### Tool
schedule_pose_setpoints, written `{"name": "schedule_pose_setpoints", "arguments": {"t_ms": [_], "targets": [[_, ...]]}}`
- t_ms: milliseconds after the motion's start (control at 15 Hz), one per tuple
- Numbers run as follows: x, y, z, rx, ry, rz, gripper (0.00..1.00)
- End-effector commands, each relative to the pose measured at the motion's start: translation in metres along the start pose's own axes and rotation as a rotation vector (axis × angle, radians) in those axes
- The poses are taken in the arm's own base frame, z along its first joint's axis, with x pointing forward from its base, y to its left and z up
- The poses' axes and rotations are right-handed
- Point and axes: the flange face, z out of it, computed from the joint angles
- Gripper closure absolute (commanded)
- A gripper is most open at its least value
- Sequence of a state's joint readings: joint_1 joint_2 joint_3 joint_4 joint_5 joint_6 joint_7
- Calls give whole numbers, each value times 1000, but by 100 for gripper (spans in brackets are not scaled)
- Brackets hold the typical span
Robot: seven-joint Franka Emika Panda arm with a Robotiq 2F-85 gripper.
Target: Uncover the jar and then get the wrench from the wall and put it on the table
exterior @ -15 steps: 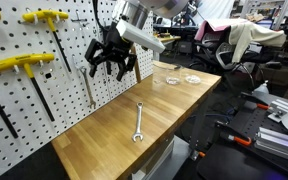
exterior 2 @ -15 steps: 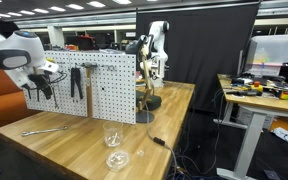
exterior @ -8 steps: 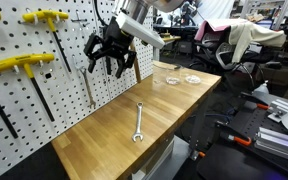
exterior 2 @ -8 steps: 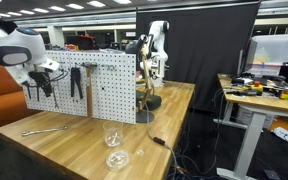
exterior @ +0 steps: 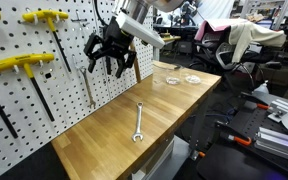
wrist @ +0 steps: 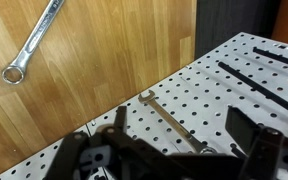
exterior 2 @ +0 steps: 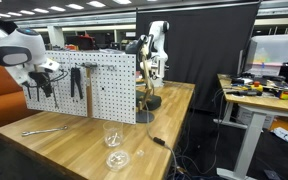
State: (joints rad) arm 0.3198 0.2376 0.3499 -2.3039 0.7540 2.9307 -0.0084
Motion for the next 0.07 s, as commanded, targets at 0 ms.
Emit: {"name": "schedule_pose_setpoints", "arguments": {"t_ms": [0], "targets": [[0, 0, 0, 0, 0, 0, 0]]}}
